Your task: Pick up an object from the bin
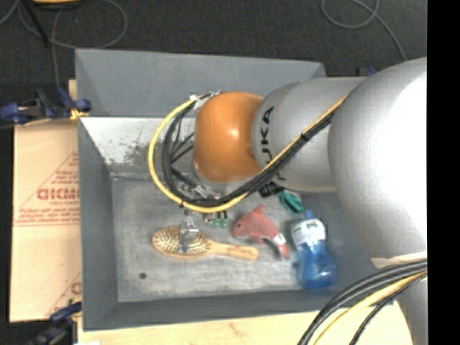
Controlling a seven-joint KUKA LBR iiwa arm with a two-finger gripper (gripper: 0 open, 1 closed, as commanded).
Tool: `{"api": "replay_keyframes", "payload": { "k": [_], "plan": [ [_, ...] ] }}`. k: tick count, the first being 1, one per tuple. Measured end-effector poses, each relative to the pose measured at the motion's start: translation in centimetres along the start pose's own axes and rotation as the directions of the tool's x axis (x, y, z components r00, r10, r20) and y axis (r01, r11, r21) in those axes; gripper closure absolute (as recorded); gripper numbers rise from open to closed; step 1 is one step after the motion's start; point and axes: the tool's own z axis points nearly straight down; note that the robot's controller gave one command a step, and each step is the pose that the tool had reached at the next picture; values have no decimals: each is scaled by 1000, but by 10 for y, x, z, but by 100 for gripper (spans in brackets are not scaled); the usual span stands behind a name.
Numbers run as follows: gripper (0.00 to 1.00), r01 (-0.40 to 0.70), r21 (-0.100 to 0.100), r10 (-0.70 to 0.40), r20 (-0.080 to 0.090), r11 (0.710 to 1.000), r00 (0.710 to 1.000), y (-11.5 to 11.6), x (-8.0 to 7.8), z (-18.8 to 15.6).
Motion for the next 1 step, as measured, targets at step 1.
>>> {"api": "replay_keyframes", "payload": {
  "k": [1],
  "plan": [
    [100,-10,0,10,-8,1000,1000,-16,0,32]
  ]
}}
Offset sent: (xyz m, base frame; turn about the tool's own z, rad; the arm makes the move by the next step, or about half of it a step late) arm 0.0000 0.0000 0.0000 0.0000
